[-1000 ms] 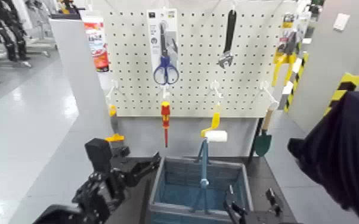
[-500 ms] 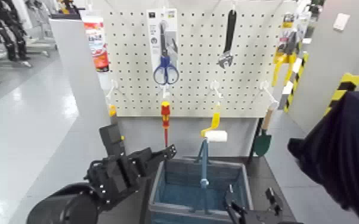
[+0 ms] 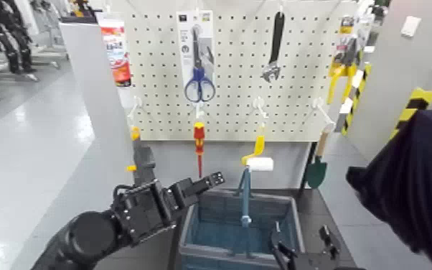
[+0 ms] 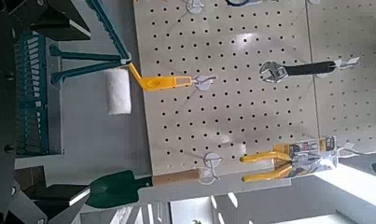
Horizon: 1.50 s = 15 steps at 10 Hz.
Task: Grasp the handle of the crate.
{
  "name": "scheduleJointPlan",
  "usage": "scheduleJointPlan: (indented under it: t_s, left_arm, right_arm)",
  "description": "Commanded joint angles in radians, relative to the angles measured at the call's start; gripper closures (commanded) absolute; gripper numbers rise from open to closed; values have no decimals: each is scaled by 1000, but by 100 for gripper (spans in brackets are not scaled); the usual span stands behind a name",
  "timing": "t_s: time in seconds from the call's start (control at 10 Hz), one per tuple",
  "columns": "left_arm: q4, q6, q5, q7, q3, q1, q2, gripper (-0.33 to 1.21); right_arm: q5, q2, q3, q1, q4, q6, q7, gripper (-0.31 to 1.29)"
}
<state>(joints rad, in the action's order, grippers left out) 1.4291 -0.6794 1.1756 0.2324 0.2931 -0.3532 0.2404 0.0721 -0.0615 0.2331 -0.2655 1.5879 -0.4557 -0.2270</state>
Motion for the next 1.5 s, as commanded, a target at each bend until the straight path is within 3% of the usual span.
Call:
scheduleJointPlan:
  t_s: [0.1, 0.4, 0.5, 1.0, 1.5]
  left_arm:
    - [-88, -72, 151, -4, 37, -61, -1, 7]
    - [-236, -184, 286, 15, 113, -167, -3, 7]
    - [-299, -224, 294, 62, 144, -204, -9, 8]
    - [-460, -236, 384, 84, 212, -290, -32, 10]
    - [-544, -229, 466, 133, 276, -329, -50, 11]
  right_arm:
    - [3, 0, 3, 2, -3, -6, 0, 14]
    - [8, -1, 9, 6, -5, -12, -2, 14]
    - [8, -1, 11, 6, -6, -14, -2, 14]
    - [17, -4, 34, 22, -16, -31, -2, 14]
    - [20, -6, 46, 32, -23, -41, -3, 14]
